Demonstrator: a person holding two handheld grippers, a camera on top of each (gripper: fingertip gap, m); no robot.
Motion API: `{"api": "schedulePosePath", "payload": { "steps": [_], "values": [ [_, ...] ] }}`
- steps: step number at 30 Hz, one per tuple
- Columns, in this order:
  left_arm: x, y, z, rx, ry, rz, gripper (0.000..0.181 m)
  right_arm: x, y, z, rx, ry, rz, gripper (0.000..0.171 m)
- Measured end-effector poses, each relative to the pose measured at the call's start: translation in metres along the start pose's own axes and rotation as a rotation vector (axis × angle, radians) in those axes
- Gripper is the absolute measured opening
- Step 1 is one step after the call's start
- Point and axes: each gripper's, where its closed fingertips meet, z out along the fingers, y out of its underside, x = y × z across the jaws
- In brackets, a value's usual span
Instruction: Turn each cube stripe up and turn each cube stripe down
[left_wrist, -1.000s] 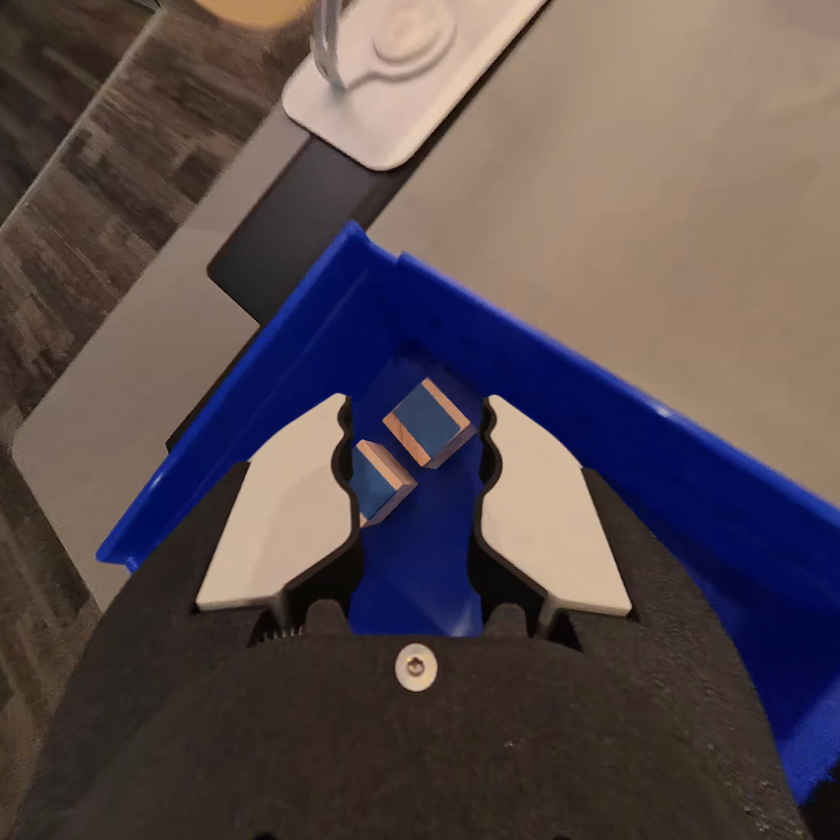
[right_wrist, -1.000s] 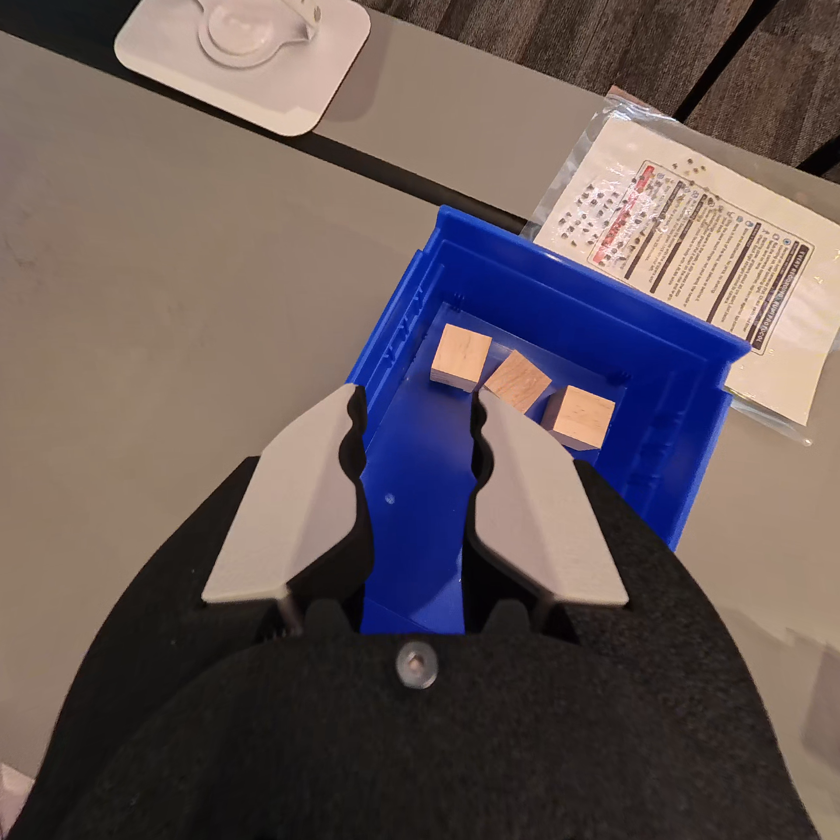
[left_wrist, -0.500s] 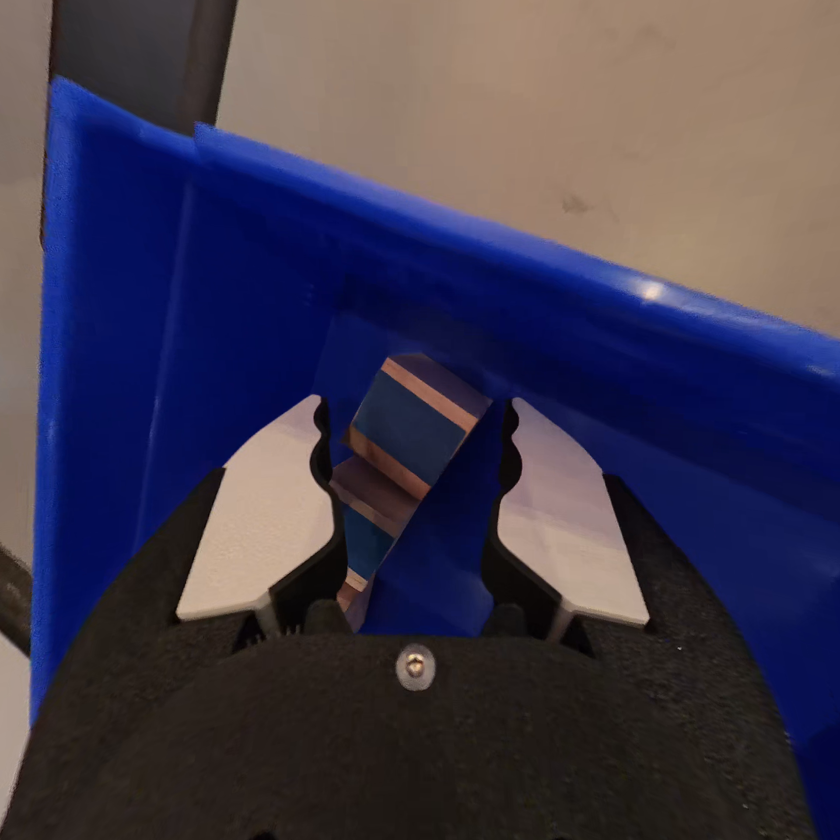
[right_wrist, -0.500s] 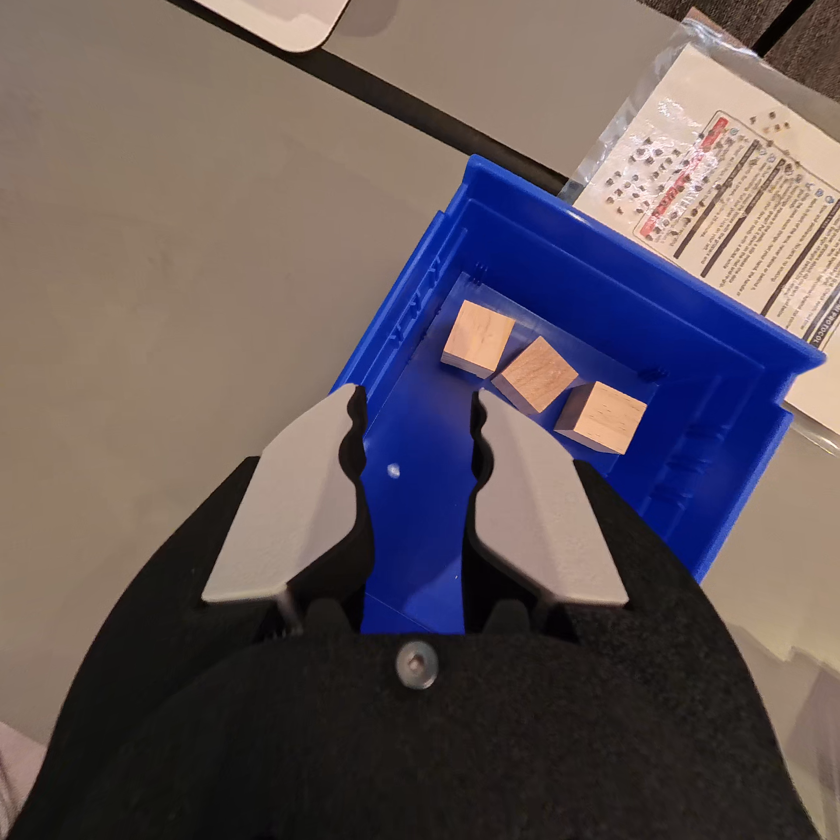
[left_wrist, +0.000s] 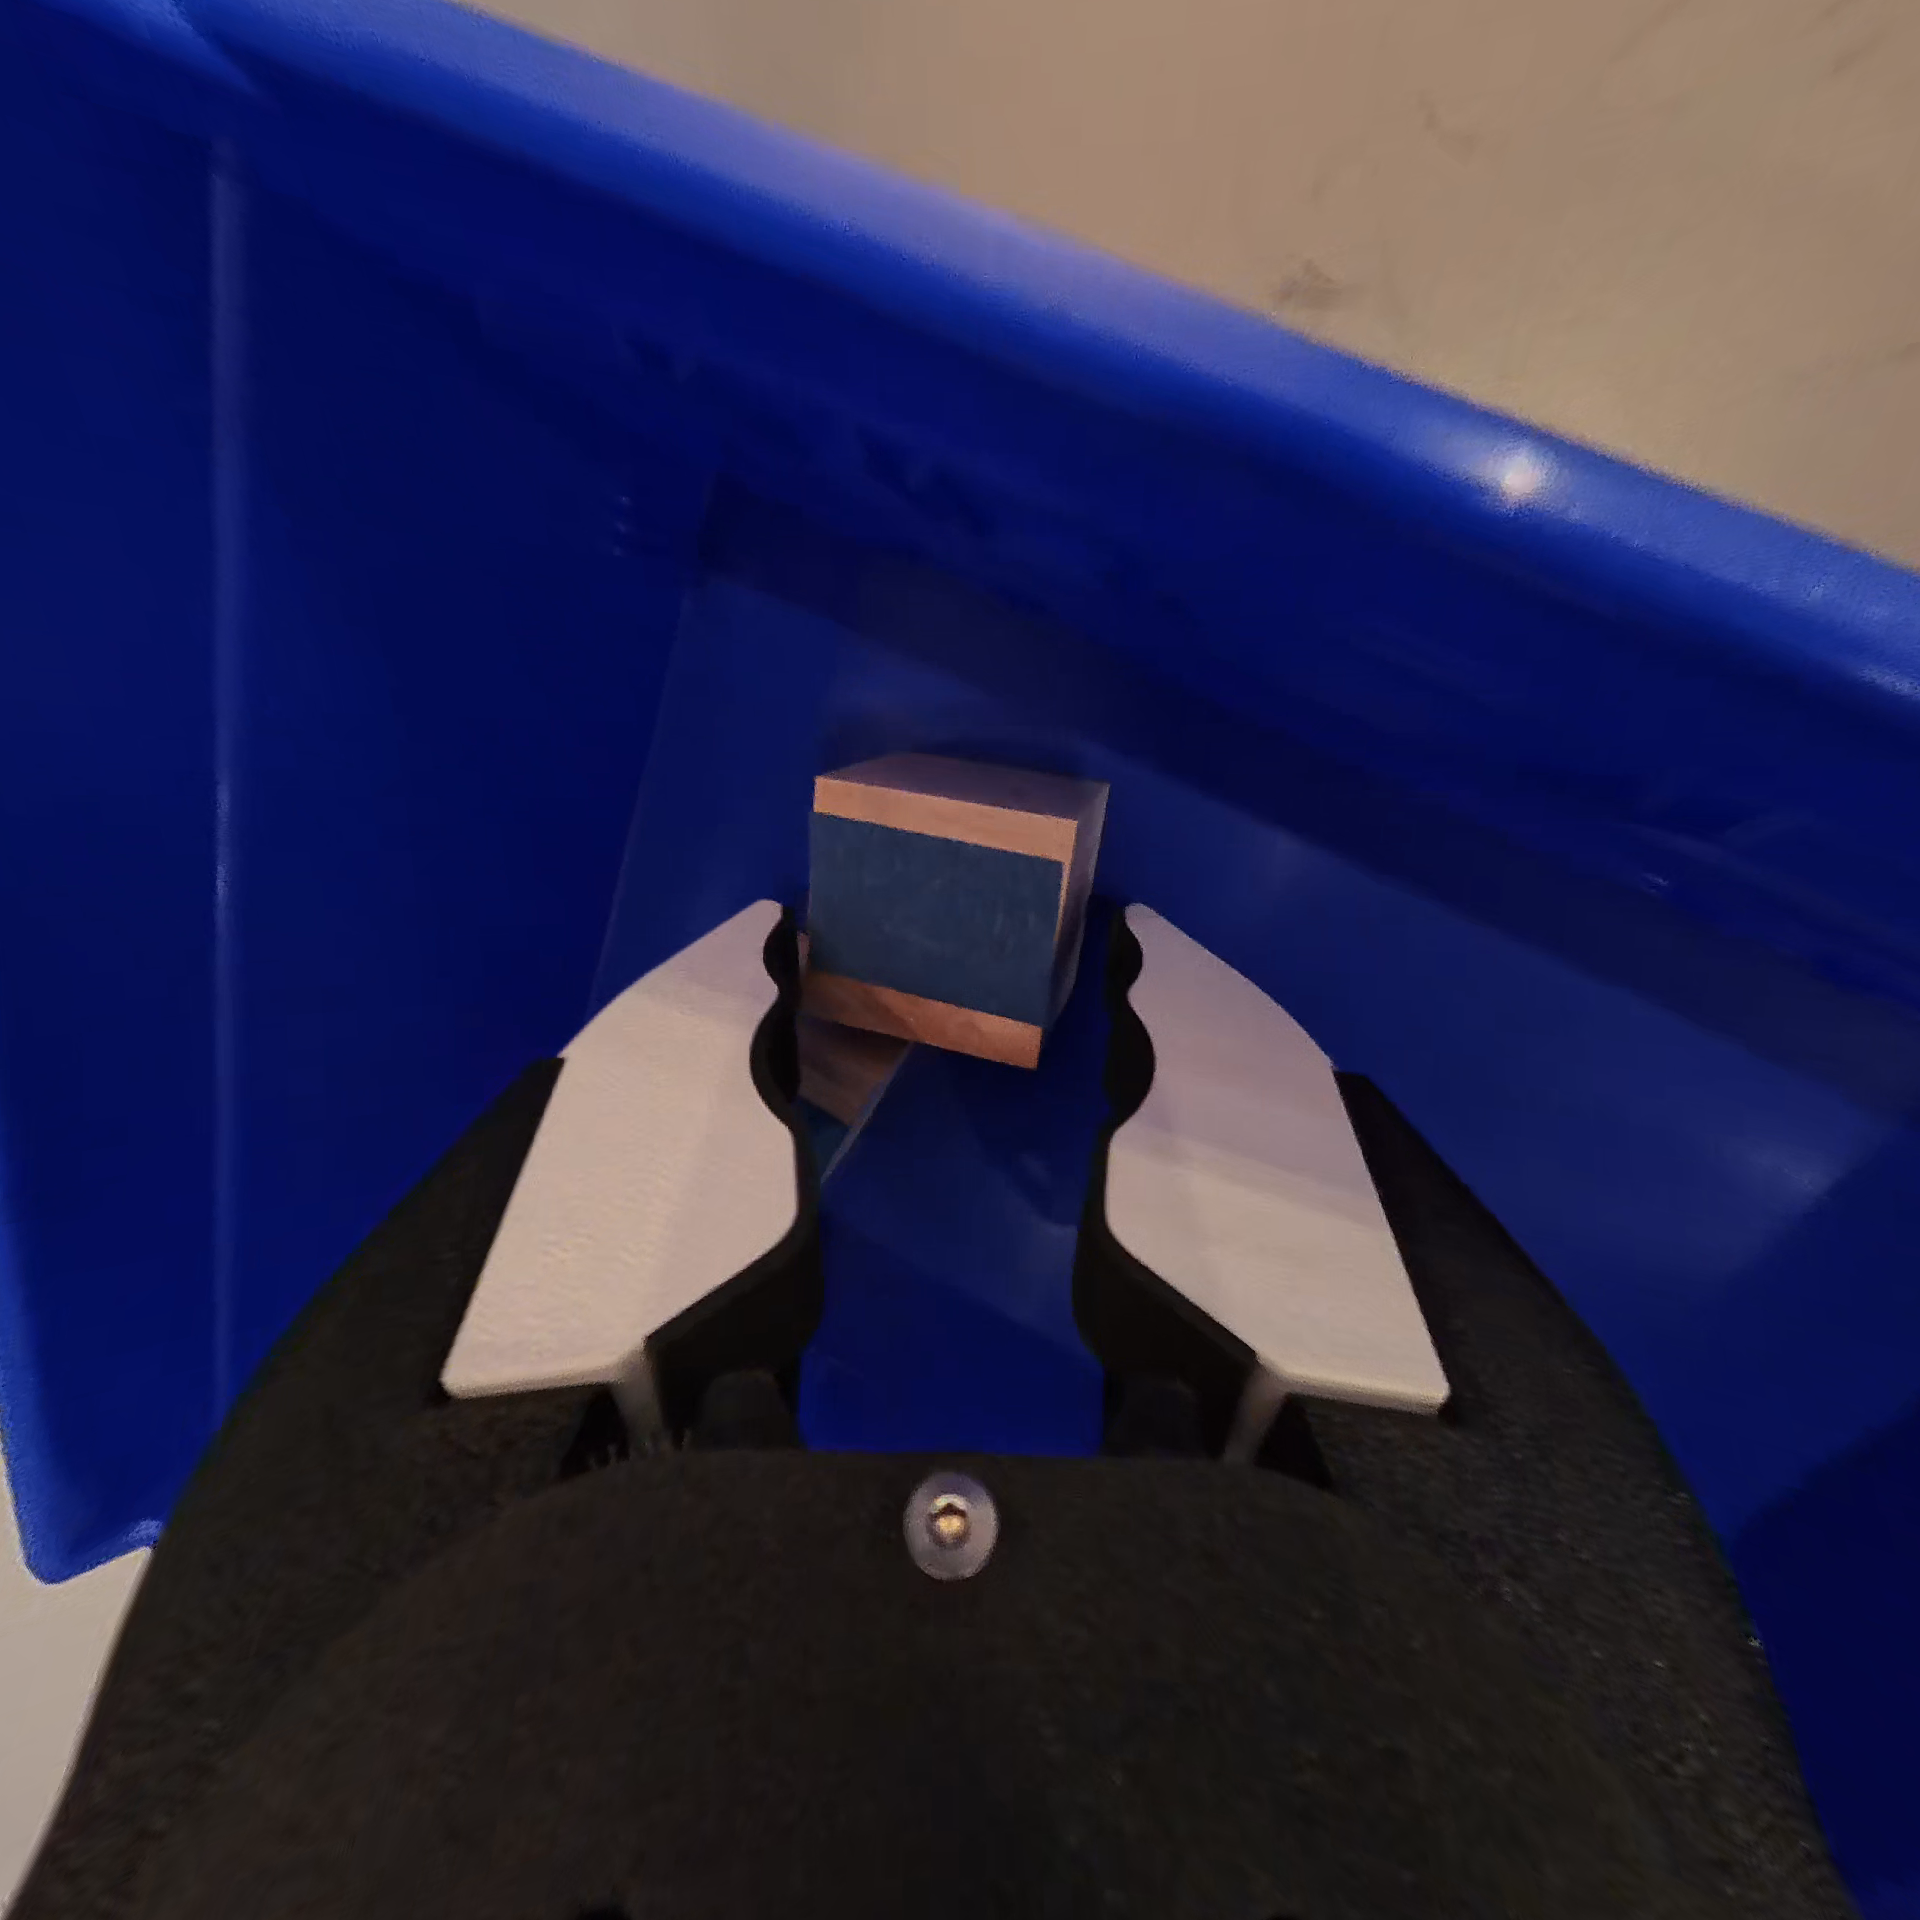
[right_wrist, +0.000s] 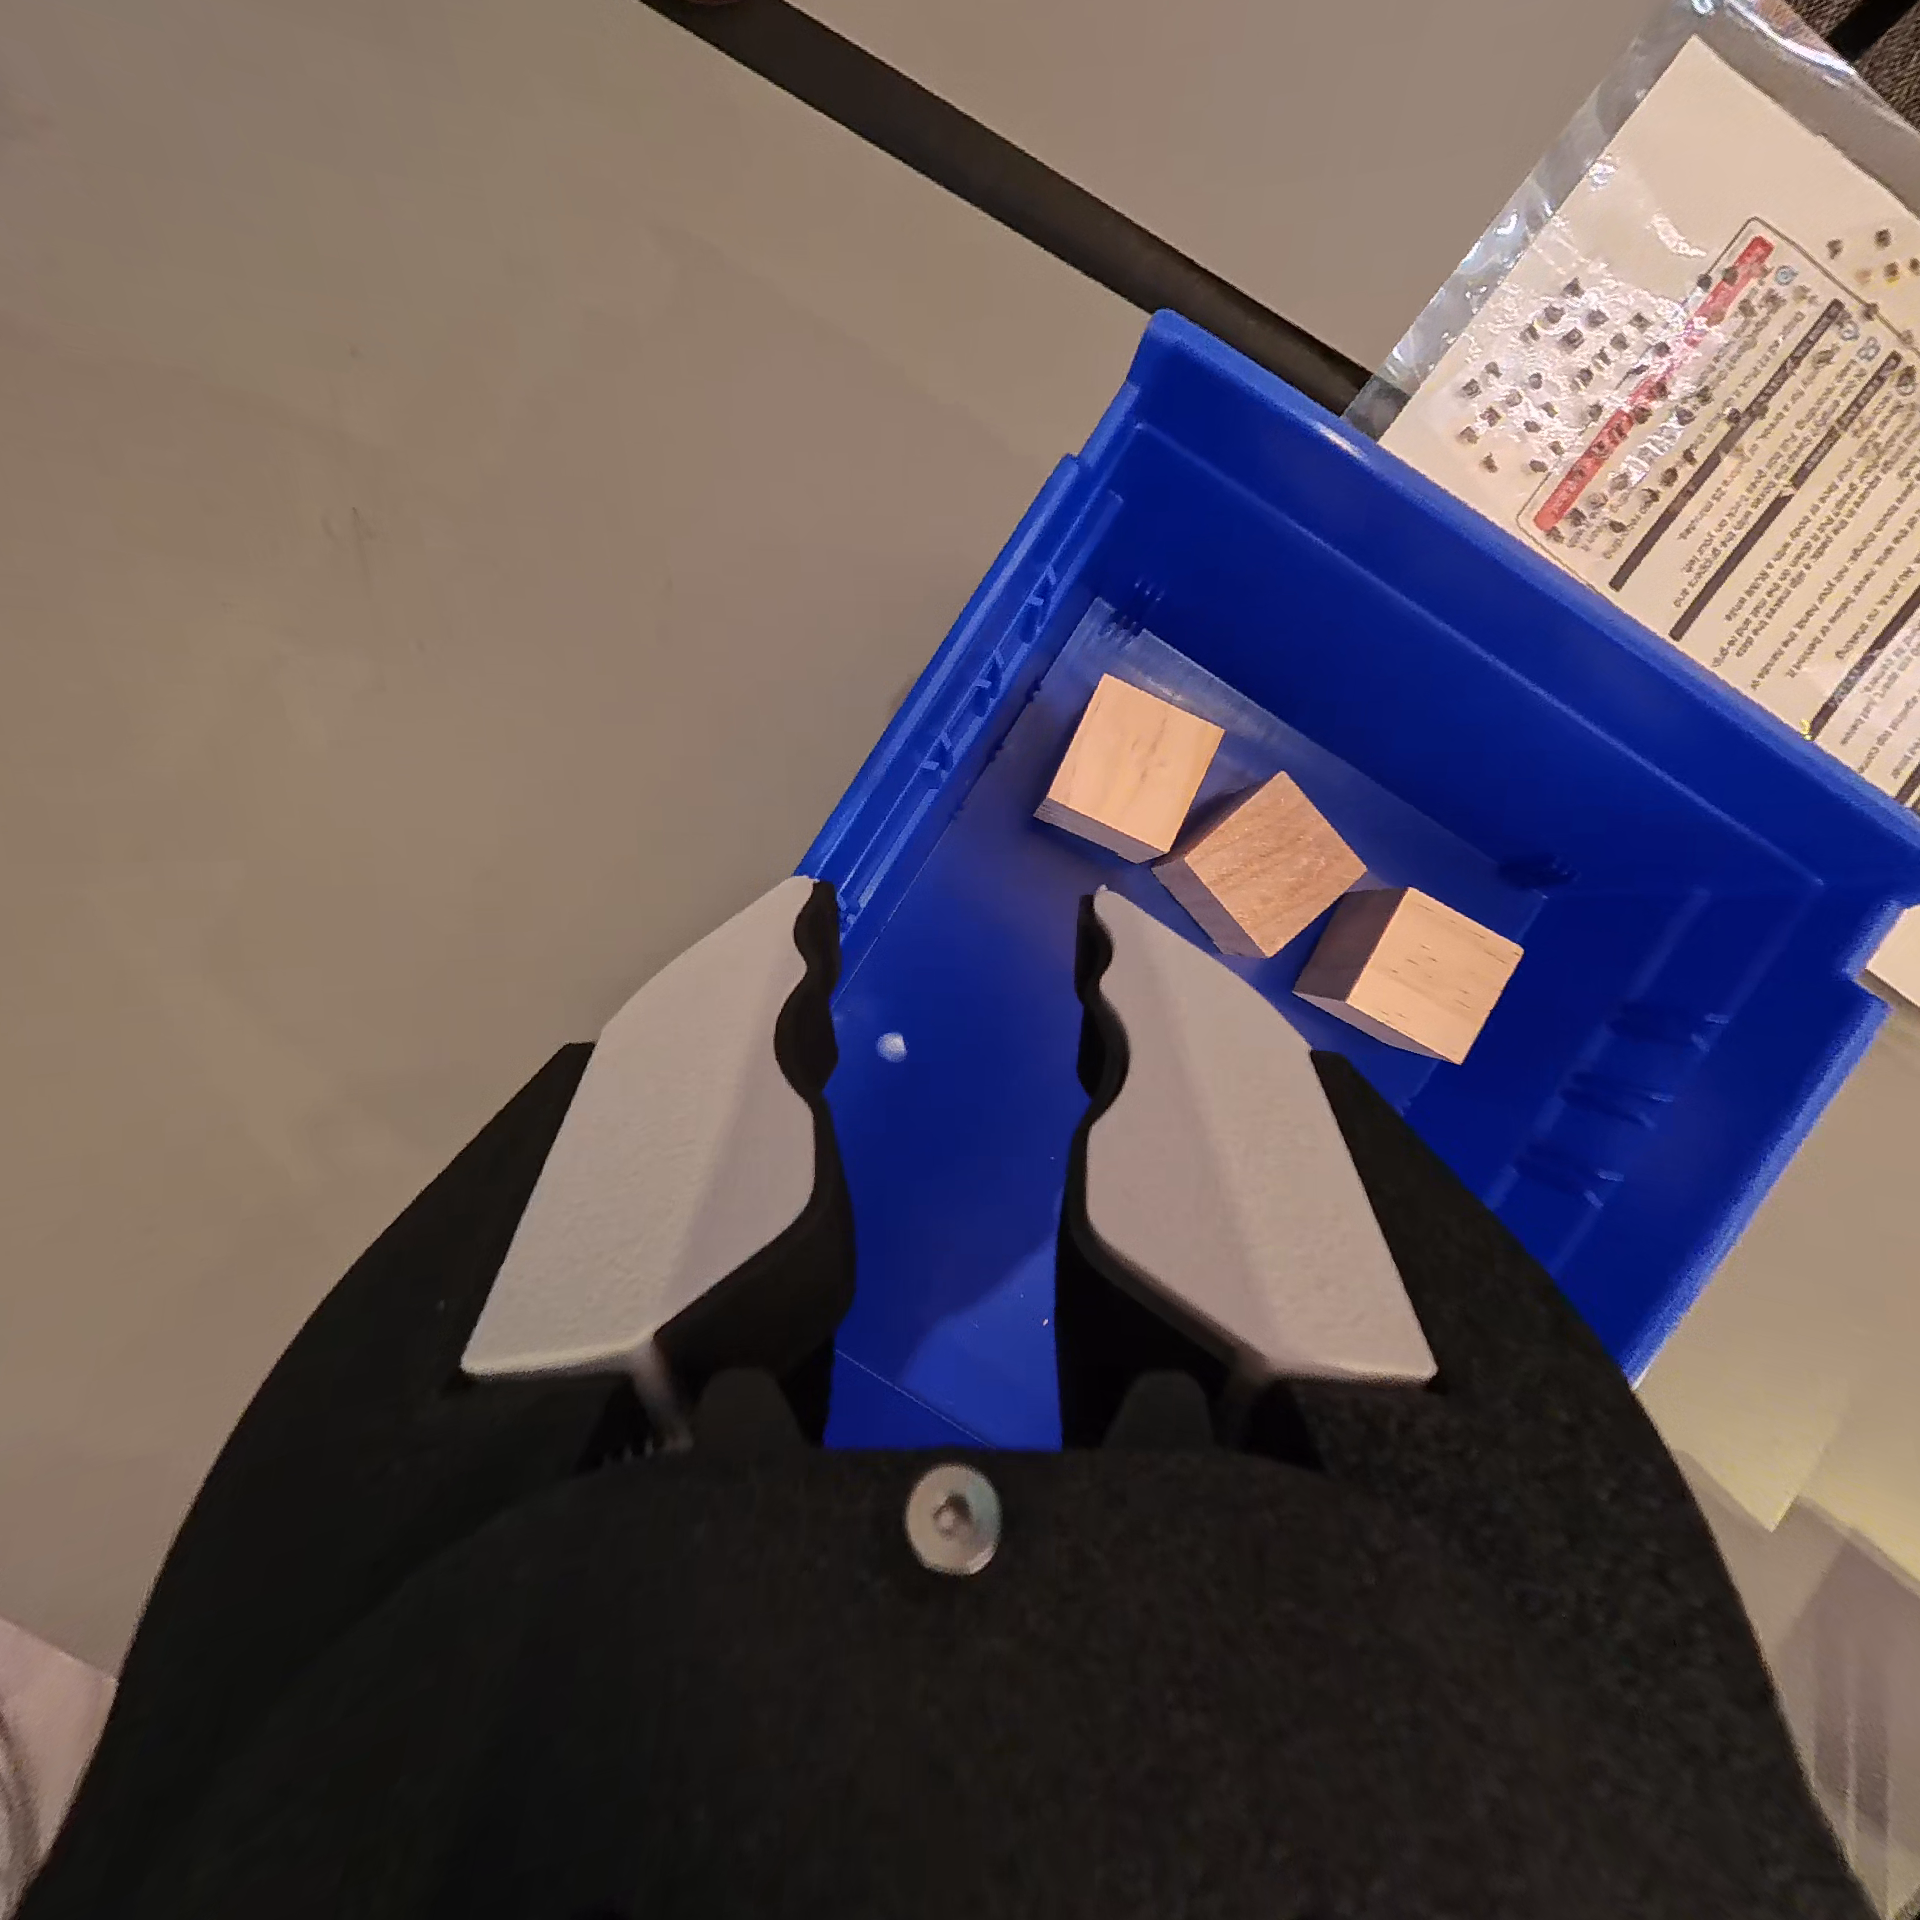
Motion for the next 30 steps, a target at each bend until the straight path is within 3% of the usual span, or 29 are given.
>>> {"api": "schedulePosePath", "payload": {
  "steps": [2, 6, 12, 16, 20, 22, 25, 30],
  "values": [
    [-0.004, -0.005, 0.002, 0.025, -0.016, -0.003, 0.062, 0.002, 0.001, 0.001, -0.006, 0.007, 0.003, 0.044],
    [0.0, -0.007, 0.007, 0.037, 0.037, -0.036, 0.05, 0.001, 0.003, 0.003, -0.018, 0.002, 0.0, 0.044],
    [-0.003, -0.002, -0.009, 0.014, 0.052, -0.103, 0.049, -0.003, 0.0, 0.006, -0.021, 0.003, -0.024, 0.043],
    [-0.024, -0.013, -0.06, 0.137, -0.093, -0.175, 0.049, -0.011, -0.017, 0.0, 0.05, 0.019, -0.085, 0.041],
    [-0.025, -0.06, -0.134, 0.47, -0.16, -0.21, 0.049, -0.041, -0.05, -0.013, 0.21, 0.014, -0.24, 0.042],
    [-0.006, -0.097, -0.169, 0.672, -0.091, -0.185, 0.049, -0.071, -0.071, -0.021, 0.323, -0.022, -0.367, 0.044],
    [0.037, -0.153, -0.207, 0.91, 0.161, -0.211, 0.049, -0.132, -0.097, -0.037, 0.521, -0.052, -0.597, 0.05],
    [0.1, -0.215, -0.23, 1.088, 0.65, -0.319, 0.048, -0.246, -0.107, -0.059, 0.807, -0.17, -0.883, 0.071]
  ]
}}
